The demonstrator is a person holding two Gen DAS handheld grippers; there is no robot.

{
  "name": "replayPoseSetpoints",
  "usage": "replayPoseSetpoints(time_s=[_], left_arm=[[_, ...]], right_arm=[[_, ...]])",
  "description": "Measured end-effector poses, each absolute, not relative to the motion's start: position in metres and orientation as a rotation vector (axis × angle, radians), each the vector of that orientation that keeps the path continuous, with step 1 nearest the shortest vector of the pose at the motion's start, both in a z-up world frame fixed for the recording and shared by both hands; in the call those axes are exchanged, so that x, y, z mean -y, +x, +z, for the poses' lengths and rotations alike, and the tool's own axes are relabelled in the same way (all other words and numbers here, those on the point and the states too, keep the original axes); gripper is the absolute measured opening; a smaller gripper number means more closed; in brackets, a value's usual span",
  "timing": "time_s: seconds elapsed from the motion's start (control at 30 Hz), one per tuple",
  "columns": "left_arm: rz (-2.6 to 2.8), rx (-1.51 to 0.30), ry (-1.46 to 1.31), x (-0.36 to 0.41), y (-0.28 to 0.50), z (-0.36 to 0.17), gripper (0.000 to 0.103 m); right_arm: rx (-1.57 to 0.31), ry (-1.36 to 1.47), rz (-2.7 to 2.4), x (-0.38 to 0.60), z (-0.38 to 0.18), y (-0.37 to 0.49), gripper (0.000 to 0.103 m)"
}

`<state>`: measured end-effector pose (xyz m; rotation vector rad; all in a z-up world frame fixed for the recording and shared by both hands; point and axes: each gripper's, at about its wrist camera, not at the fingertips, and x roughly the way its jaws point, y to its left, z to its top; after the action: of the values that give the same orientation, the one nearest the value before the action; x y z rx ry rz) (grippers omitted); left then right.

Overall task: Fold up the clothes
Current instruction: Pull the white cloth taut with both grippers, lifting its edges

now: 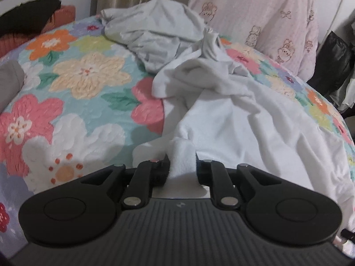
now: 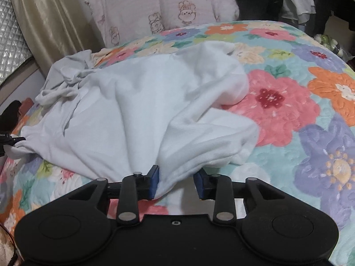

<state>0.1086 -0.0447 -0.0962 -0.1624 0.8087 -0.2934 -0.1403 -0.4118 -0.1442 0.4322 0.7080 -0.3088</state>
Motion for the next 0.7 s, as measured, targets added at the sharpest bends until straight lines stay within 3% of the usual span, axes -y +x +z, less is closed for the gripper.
replayPoseSetpoints(time_s=[0.13, 0.23, 0.27, 0.3, 0.33, 0.4, 0.5, 0.6, 0.7], left_arm=[[-0.256, -0.810, -0.058, 0.060, 0.110, -0.099, 0.015], [-0.253, -0.852, -0.031, 0.069, 0.117, -0.113, 0.020], [-0.253, -0.854, -0.036, 0.069, 0.118, -0.115, 0.019], [-0.251, -0.847, -0.041, 0.068, 0.117, -0.114, 0.009], [-0.249, -0.840, -0.046, 0.068, 0.117, -0.114, 0.009], [-0.235, -0.812, -0.089, 0.058, 0.110, -0.104, 0.009], [-0.210, -0.766, -0.157, 0.041, 0.096, -0.087, 0.009], [-0.206, -0.799, -0.137, 0.041, 0.096, -0.087, 0.009], [-0.205, -0.865, -0.095, 0.049, 0.097, -0.098, 0.009]], right_arm=[[-0.694, 0.450, -0.383, 0.431, -0.147, -0.140, 0.072], [-0.690, 0.546, -0.421, 0.454, -0.162, -0.134, 0.072], [-0.681, 0.581, -0.417, 0.460, -0.166, -0.132, 0.068], [-0.666, 0.607, -0.407, 0.465, -0.169, -0.130, 0.040], [-0.656, 0.616, -0.388, 0.468, -0.168, -0.127, 0.013], [-0.589, 0.507, -0.389, 0.458, -0.149, -0.128, 0.012], [-0.496, 0.121, -0.451, 0.417, -0.111, -0.139, 0.011], [-0.554, -0.081, -0.494, 0.395, -0.107, -0.140, 0.011], [-0.737, -0.006, -0.511, 0.408, -0.137, -0.132, 0.011]])
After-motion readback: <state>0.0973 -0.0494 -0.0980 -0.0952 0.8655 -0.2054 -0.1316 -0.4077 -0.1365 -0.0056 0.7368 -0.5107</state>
